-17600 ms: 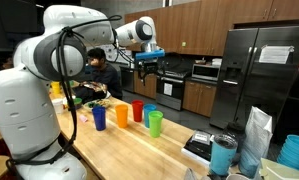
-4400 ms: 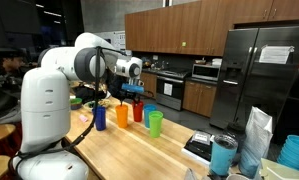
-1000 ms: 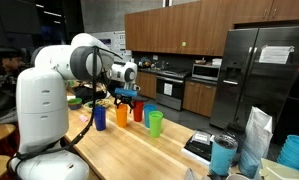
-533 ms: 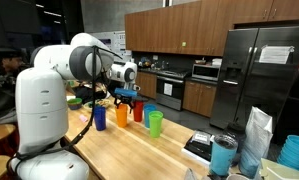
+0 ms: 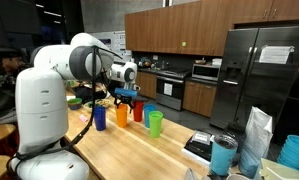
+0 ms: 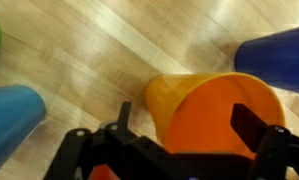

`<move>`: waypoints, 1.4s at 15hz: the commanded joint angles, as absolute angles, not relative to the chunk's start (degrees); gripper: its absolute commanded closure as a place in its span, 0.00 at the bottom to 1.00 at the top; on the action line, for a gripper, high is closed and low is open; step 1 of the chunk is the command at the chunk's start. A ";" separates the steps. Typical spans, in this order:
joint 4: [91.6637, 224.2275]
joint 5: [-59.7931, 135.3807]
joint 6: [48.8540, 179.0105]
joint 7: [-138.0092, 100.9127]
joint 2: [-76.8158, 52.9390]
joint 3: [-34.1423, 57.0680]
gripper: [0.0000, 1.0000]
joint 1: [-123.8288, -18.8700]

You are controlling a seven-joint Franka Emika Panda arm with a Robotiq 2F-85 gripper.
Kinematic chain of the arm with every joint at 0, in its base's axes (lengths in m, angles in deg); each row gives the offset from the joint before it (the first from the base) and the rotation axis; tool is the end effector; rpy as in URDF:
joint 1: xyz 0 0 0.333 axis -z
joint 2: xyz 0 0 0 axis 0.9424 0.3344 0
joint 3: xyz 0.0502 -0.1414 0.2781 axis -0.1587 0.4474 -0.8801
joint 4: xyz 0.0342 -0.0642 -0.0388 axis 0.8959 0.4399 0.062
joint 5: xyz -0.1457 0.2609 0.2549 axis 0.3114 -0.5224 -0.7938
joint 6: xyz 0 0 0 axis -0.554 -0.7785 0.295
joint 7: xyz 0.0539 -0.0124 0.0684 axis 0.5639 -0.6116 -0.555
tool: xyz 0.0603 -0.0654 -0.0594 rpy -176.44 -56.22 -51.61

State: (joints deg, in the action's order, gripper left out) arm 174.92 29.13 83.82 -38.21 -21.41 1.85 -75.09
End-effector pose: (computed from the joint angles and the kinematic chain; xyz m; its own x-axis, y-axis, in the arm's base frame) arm 0.5545 0.1075 0.4179 0.8987 0.4027 -0.1737 0.3796 -0.9126 -0.1516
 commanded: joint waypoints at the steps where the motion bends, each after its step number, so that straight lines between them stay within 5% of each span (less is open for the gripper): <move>1: 174.80 29.14 83.68 -38.17 -21.38 1.79 0.00 -75.05; 21: 176.09 32.33 82.35 -22.59 -24.73 0.96 0.00 -77.02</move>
State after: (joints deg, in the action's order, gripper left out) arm 176.22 32.33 82.48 -22.59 -24.77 0.93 -76.98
